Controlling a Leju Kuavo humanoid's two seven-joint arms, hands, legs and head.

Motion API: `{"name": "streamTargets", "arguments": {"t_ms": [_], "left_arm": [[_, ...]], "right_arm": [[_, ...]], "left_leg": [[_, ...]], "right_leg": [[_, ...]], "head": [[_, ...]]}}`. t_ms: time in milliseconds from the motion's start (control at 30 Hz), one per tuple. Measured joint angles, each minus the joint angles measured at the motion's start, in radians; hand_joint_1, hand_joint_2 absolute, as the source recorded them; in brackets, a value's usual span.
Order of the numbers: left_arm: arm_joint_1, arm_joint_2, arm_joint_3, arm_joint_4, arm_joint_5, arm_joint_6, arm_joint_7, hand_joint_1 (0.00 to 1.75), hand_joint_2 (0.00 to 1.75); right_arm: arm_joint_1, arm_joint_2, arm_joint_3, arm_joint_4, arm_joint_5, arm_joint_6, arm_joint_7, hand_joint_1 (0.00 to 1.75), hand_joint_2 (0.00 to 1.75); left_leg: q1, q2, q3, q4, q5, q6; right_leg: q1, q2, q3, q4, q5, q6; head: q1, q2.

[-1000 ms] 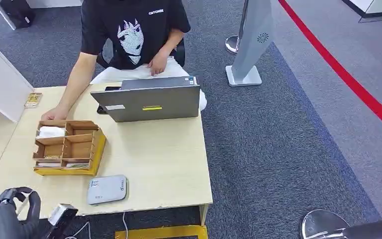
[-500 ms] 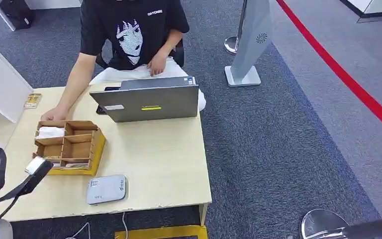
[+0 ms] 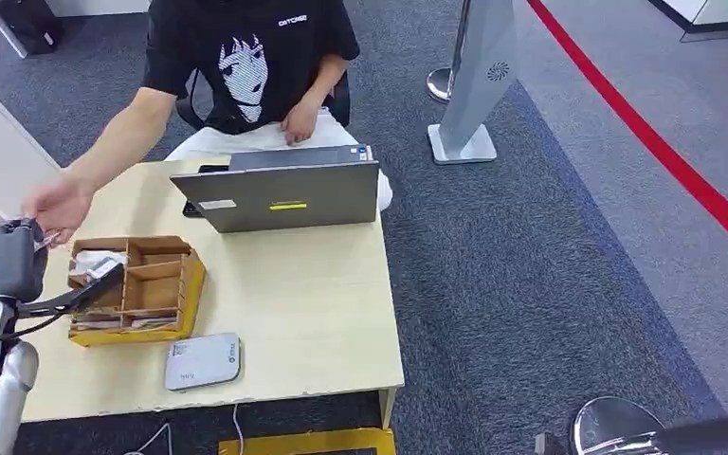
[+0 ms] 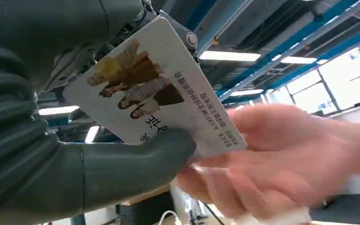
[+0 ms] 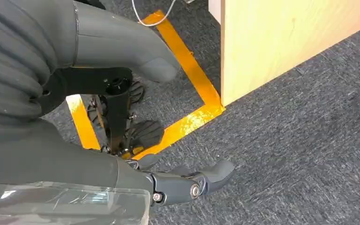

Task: Pass the card to the sensor for recognition and then transmit it.

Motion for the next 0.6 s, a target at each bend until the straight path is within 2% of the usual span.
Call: {"name": "streamTargets", "arguments": {"t_ms": [167,500,533,600], "left_arm": [[-0.036,0.011,-0.073,0.019,0.000,-0.023,0.012,1.75,1.75],[-0.059,0.012,-0.102,0.036,0.000,-0.024,0.013,1.75,1.75],[-0.060,0.011,-0.103,0.036,0.000,-0.024,0.013,0.00,1.75],[-0.060,0.008,-0.103,0.032,0.000,-0.024,0.021,0.00,1.75]], "right_arm": [[0.001,0.000,0.000,0.000,-0.005,-0.003,0.001,0.00,1.75],[0.003,0.000,0.000,0.001,-0.007,-0.005,0.000,0.00,1.75],[0.003,0.000,0.000,0.001,-0.007,-0.006,-0.001,0.00,1.75],[0.004,0.000,0.000,0.001,-0.009,-0.006,-0.003,0.00,1.75]], "left_leg": [[0.000,0.000,0.000,0.000,0.000,0.000],[0.000,0.001,0.000,0.000,0.000,0.000],[0.000,0.002,0.000,0.000,0.000,0.000],[0.000,0.002,0.000,0.000,0.000,0.000]], "right_leg": [[0.000,0.000,0.000,0.000,0.000,0.000],[0.000,0.002,-0.001,0.000,0.000,0.000],[0.000,0.002,-0.001,0.000,0.000,0.000],[0.000,0.002,-0.001,0.000,0.000,0.000]], "head": [[0.000,0.000],[0.000,0.000],[0.000,0.000],[0.000,0.000]]}}
